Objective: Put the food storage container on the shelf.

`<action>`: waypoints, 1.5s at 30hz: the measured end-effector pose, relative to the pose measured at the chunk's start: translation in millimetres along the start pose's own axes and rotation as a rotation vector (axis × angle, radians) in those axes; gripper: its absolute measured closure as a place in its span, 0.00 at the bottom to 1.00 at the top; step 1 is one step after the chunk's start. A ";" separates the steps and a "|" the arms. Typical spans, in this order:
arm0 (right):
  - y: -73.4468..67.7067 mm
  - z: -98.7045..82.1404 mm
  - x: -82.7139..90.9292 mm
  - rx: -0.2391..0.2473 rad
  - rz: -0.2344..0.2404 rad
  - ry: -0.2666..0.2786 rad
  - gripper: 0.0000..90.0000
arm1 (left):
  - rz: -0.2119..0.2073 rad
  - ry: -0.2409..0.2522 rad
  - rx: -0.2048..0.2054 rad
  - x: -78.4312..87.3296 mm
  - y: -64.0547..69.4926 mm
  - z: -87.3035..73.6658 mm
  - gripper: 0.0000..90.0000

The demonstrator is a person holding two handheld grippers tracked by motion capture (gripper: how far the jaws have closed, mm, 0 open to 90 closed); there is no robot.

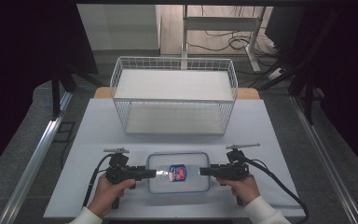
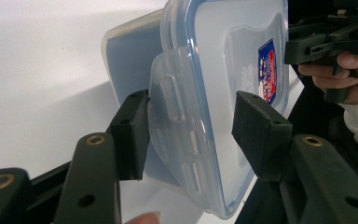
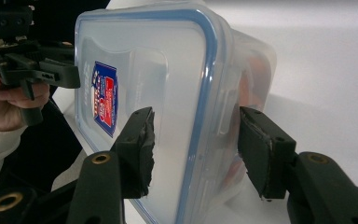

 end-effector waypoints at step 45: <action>-11.5 30.2 9.4 0.095 -0.022 0.116 0.55 | 0.025 0.012 -0.097 -0.4 -12.7 41.7 0.53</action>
Point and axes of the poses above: each handheld gripper's, and its own axes: x roughly backward along the jaws, z roughly out of its top, y roughly to its right, the point moved 1 cm from there along -x, roughly forward along the jaws, and after that the axes turned 10 degrees about -x, right-handed, at the moved point
